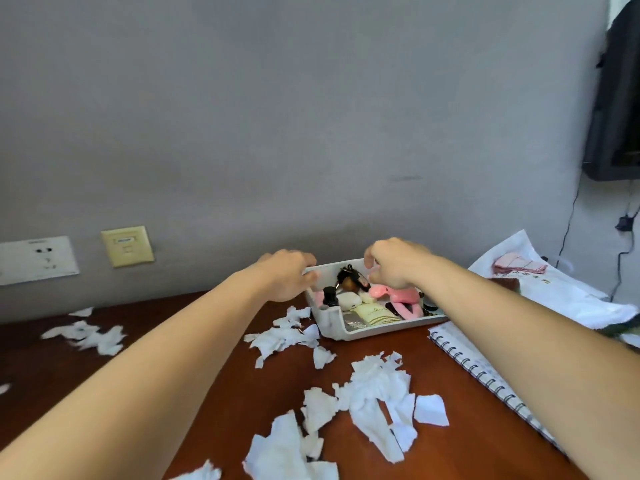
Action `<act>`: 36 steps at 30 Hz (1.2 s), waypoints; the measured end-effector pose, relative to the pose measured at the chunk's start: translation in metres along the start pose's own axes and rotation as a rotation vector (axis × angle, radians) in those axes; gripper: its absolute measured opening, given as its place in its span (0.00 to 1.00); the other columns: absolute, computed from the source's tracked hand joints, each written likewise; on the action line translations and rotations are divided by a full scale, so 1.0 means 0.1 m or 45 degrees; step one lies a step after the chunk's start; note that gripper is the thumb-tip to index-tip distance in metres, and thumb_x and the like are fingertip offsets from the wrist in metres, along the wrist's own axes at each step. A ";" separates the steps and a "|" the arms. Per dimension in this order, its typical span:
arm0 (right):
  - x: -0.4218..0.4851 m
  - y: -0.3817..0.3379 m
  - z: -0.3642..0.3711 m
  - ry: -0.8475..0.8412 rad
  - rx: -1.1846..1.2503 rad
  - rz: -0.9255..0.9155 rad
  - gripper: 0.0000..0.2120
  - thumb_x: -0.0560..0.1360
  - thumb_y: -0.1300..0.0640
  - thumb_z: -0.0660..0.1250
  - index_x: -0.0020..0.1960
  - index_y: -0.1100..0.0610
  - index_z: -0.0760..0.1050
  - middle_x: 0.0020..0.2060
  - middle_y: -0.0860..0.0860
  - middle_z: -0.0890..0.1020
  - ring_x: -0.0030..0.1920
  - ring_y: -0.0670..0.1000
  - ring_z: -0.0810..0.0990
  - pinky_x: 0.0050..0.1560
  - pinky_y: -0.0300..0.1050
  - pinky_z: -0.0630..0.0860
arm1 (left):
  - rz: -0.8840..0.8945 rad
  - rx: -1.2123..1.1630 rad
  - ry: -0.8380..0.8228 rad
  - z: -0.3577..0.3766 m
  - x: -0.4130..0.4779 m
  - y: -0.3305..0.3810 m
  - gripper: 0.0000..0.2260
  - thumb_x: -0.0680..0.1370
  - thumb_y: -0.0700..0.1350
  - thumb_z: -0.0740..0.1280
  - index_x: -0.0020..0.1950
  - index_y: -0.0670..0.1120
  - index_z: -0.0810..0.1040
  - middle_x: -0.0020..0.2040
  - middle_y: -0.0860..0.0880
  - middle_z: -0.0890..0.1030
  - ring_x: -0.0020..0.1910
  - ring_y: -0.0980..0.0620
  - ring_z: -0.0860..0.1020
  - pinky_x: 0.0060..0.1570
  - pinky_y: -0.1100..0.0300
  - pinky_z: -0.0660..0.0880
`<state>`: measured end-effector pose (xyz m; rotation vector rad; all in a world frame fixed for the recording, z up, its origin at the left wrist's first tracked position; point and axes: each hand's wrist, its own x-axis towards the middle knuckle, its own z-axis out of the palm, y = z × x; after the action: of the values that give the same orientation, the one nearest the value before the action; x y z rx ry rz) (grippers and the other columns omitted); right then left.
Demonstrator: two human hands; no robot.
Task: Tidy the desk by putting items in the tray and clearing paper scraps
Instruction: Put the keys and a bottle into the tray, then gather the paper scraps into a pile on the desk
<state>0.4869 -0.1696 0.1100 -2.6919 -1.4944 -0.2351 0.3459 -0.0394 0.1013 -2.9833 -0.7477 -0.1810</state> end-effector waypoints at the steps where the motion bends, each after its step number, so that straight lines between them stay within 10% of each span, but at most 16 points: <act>1: -0.03 -0.10 -0.01 -0.001 0.004 -0.023 0.14 0.76 0.52 0.64 0.60 0.52 0.75 0.60 0.54 0.78 0.60 0.58 0.76 0.53 0.48 0.73 | -0.012 0.011 -0.001 -0.03 -0.10 -0.04 0.19 0.82 0.52 0.52 0.70 0.47 0.68 0.70 0.47 0.70 0.69 0.45 0.68 0.67 0.48 0.65; 36: -0.27 -4.12 0.54 -0.336 0.152 -0.860 0.19 0.78 0.50 0.62 0.67 0.54 0.70 0.66 0.55 0.73 0.64 0.57 0.73 0.62 0.50 0.72 | -1.124 -0.043 -0.262 0.56 -3.57 -2.51 0.30 0.80 0.59 0.53 0.78 0.49 0.50 0.79 0.48 0.49 0.78 0.46 0.49 0.75 0.48 0.49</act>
<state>0.1297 0.0326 0.0410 -2.0944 -2.3650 0.1925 -0.0798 0.0199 0.0073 -2.4877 -2.0375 0.0858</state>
